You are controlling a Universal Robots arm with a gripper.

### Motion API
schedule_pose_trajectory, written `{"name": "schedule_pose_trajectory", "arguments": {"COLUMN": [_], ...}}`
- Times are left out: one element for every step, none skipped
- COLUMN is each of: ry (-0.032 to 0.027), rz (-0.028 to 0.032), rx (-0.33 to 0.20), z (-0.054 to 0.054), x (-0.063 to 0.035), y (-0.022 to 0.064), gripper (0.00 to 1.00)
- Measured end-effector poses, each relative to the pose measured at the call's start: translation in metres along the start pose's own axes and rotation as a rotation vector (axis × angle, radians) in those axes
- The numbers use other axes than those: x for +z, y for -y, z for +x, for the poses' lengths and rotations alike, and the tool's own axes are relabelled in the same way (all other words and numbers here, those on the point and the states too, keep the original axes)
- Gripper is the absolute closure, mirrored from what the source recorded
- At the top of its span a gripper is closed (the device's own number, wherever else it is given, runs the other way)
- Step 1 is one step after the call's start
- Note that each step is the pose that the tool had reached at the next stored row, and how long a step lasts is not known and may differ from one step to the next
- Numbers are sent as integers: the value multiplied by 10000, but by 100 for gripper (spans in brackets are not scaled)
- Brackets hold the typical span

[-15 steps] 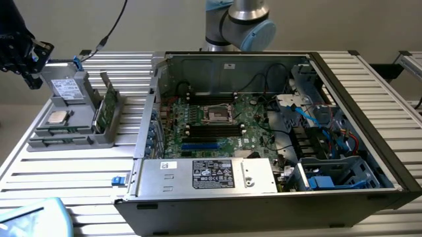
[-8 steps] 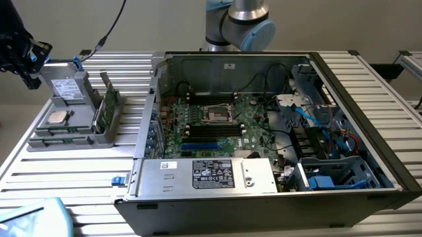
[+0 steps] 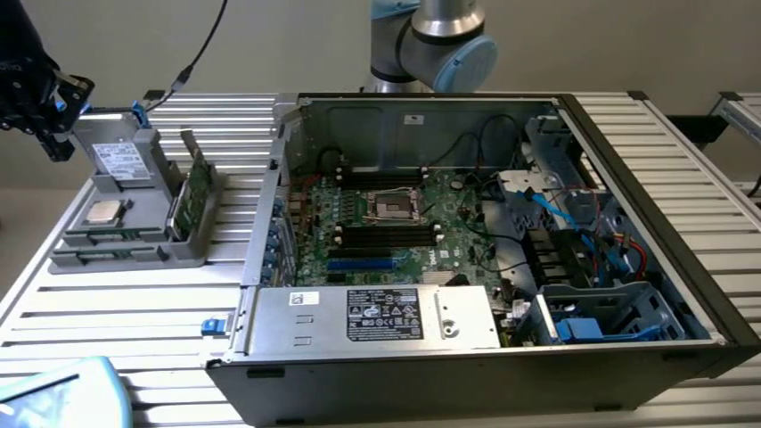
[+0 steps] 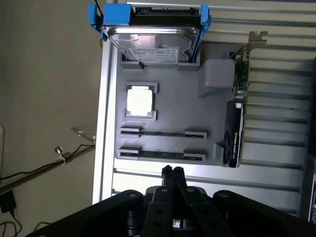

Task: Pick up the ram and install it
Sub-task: 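Pick up the ram and move it above insertion slot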

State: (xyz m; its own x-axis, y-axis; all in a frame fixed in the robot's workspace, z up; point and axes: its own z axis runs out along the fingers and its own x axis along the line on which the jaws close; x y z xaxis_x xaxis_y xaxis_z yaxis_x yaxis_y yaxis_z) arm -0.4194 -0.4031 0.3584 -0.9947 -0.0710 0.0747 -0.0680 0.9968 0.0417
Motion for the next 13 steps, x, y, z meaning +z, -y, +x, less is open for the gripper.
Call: {"name": "schedule_pose_trajectory", "arguments": {"ry": [0,-3,-10,-17,-25,-33,-41,-47,-52,-57,-59,-60,-59], "rz": [0,5,17,30,43,56,68,71,68,55,30,-6,-54], "rx": [-1,-67,-244,-428,-602,-780,-961,-1145,-1337,-1517,-1694,-1879,-2067], "z": [0,0,0,0,0,0,0,0,0,1,0,0,0], "x": [0,0,0,1,0,0,0,0,0,0,1,2,4], "y": [0,0,0,0,0,0,0,0,0,-1,-1,0,0], "gripper": [89,89,89,89,89,89,89,89,89,89,89,89,89]}}
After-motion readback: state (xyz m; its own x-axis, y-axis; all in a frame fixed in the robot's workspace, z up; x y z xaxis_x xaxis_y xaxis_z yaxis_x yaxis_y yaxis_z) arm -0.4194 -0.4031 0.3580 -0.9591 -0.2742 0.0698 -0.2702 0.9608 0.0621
